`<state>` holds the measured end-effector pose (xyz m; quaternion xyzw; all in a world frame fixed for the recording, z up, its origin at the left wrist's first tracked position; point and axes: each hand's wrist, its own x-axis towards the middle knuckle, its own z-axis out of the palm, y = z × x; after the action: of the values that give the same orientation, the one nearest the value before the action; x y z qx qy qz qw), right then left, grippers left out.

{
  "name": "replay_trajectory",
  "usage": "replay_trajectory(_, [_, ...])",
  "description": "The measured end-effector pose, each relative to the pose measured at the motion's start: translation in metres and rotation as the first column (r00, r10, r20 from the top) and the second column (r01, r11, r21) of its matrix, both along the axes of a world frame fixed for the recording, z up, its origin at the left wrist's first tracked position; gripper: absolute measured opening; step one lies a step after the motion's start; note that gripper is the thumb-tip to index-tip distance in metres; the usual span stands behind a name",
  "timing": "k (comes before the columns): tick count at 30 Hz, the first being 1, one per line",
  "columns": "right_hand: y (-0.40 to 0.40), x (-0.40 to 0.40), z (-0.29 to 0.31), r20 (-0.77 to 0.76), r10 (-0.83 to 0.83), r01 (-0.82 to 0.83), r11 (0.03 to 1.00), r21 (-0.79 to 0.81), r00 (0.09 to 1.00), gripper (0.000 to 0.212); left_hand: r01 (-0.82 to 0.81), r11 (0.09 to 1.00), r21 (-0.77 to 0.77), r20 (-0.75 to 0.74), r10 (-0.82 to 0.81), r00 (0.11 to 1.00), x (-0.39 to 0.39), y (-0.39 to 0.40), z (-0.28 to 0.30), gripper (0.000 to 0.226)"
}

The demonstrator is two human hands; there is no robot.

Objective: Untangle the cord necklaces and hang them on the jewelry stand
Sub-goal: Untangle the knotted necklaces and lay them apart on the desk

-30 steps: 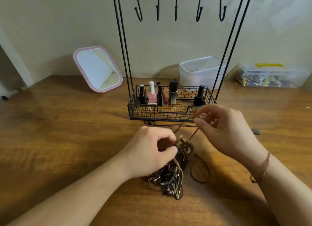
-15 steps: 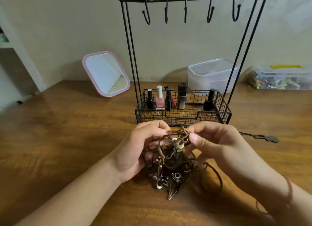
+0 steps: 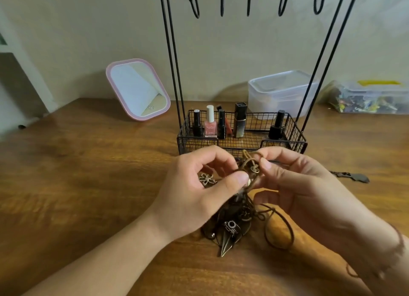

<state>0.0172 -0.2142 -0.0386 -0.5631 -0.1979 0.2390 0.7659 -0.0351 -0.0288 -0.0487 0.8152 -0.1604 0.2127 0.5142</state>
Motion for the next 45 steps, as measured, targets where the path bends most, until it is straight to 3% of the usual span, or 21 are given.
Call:
replay_trajectory(6, [0.003, 0.001, -0.004, 0.013, 0.057, -0.057, 0.998, 0.005, 0.998, 0.015, 0.122, 0.964, -0.235, -0.167, -0.164, 0.972, 0.002, 0.005, 0.001, 0.018])
replay_trajectory(12, [0.004, 0.002, -0.006, -0.038, 0.04, -0.041, 0.999, -0.028, 0.998, 0.029, 0.091, 0.83, -0.551, -0.234, -0.259, 0.937, 0.001, 0.008, 0.005, 0.014])
replay_trajectory(14, [0.002, 0.001, -0.003, 0.017, 0.082, -0.082, 0.996, -0.028, 0.996, 0.02, 0.048, 0.765, -0.642, -0.239, -0.259, 0.936, 0.002, 0.009, 0.006, 0.014])
replay_trajectory(17, [0.001, 0.0, -0.002, 0.048, 0.004, 0.0, 0.998, -0.067, 0.999, 0.008, -0.043, 0.79, -0.612, -0.224, -0.121, 0.967, 0.004, 0.008, 0.006, 0.018])
replay_trajectory(20, [-0.001, 0.004, -0.004, 0.055, -0.107, 0.111, 0.991, -0.072, 0.993, 0.007, -0.21, 0.84, -0.501, -0.175, 0.14, 0.975, 0.004, 0.007, 0.005, 0.029])
replay_trajectory(22, [-0.002, 0.007, -0.004, 0.046, -0.173, 0.175, 0.984, -0.038, 0.984, 0.009, -0.298, 0.78, -0.55, -0.172, 0.243, 0.955, 0.004, 0.01, 0.008, 0.026])
replay_trajectory(24, [-0.004, 0.009, -0.003, 0.066, -0.219, 0.222, 0.974, -0.044, 0.974, 0.009, -0.322, 0.668, -0.67, -0.242, 0.214, 0.946, 0.004, 0.014, 0.013, 0.021])
replay_trajectory(26, [-0.005, 0.009, -0.004, 0.263, -0.223, 0.282, 0.935, -0.215, 0.939, 0.009, -0.349, 0.583, -0.734, -0.313, 0.167, 0.935, 0.006, 0.017, 0.017, 0.017])
replay_trajectory(28, [-0.006, 0.008, -0.01, 0.635, -0.023, 0.403, 0.79, -0.461, 0.772, 0.007, -0.38, 0.492, -0.784, -0.36, 0.14, 0.923, 0.007, 0.017, 0.018, 0.014])
replay_trajectory(30, [-0.002, 0.004, -0.015, 0.743, 0.19, 0.46, 0.68, -0.571, 0.642, 0.008, -0.394, 0.406, -0.825, -0.378, 0.123, 0.918, 0.007, 0.015, 0.019, 0.015])
replay_trajectory(37, [0.011, 0.013, -0.027, 0.741, 0.393, 0.447, 0.612, -0.653, 0.544, 0.043, -0.415, 0.192, -0.889, -0.41, 0.069, 0.91, 0.007, 0.026, 0.023, 0.017])
replay_trajectory(40, [0.01, 0.019, -0.024, 0.691, 0.514, 0.382, 0.585, -0.716, 0.508, 0.032, -0.334, 0.122, -0.935, -0.33, 0.055, 0.942, 0.008, 0.038, 0.025, 0.02])
replay_trajectory(43, [0.003, 0.019, -0.021, 0.648, 0.587, 0.317, 0.572, -0.756, 0.486, 0.011, -0.183, 0.176, -0.967, -0.184, 0.009, 0.983, 0.006, 0.049, 0.027, 0.015])
replay_trajectory(45, [0.003, 0.017, -0.02, 0.701, 0.55, 0.336, 0.623, -0.706, 0.455, 0.011, -0.112, 0.243, -0.964, -0.131, -0.063, 0.989, 0.006, 0.054, 0.025, 0.015])
